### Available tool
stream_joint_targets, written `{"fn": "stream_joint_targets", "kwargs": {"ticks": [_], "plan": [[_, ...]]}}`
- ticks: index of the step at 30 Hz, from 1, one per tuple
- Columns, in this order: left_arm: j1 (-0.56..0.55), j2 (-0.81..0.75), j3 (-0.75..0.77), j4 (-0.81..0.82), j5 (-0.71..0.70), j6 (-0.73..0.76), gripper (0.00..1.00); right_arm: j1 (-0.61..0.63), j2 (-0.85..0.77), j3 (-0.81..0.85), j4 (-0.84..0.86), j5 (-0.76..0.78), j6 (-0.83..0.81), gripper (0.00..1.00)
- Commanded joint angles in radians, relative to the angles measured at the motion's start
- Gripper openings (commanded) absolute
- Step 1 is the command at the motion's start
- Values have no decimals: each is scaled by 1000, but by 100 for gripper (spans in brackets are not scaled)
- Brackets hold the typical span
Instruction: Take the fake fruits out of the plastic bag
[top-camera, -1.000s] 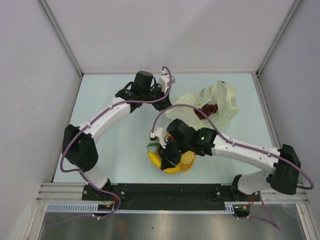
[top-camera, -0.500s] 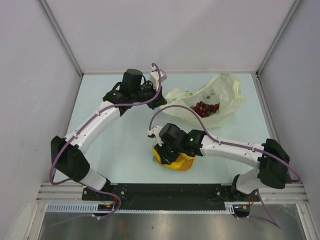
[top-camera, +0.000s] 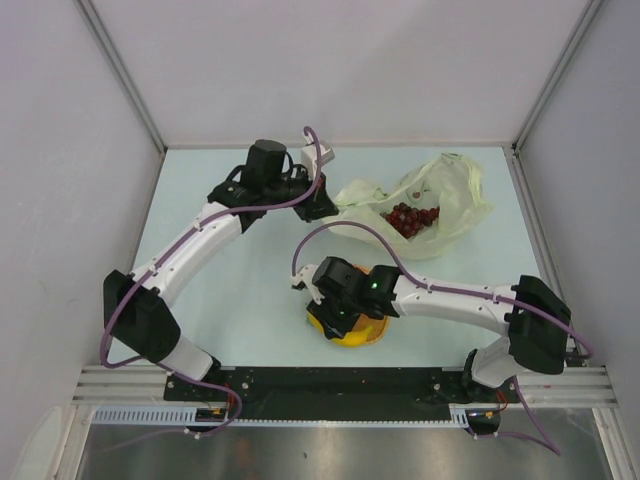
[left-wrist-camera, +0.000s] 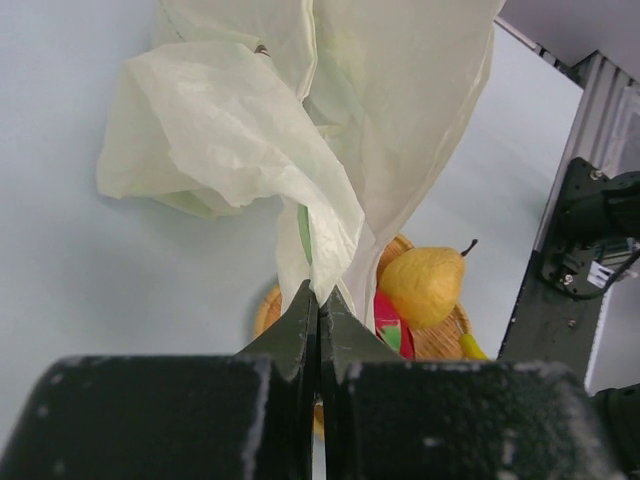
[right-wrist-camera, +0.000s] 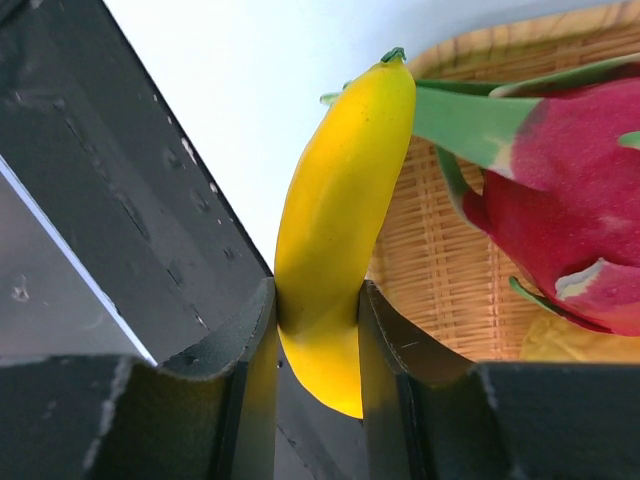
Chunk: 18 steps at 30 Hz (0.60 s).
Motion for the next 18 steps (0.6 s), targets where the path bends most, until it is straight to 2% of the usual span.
{"fn": "stream_joint_targets", "kwargs": {"ticks": [1, 5, 14, 18], "plan": [[5, 7, 26, 38, 57, -56, 0, 14, -18, -9, -50, -9, -79, 0], [5, 14, 45, 39, 85, -84, 0, 18, -37, -22, -71, 20, -61, 0], [5, 8, 46, 39, 88, -93, 0, 24, -52, -55, -85, 64, -130, 0], [5, 11, 46, 45, 94, -101, 0, -17, -24, -60, -61, 87, -130, 0]]}}
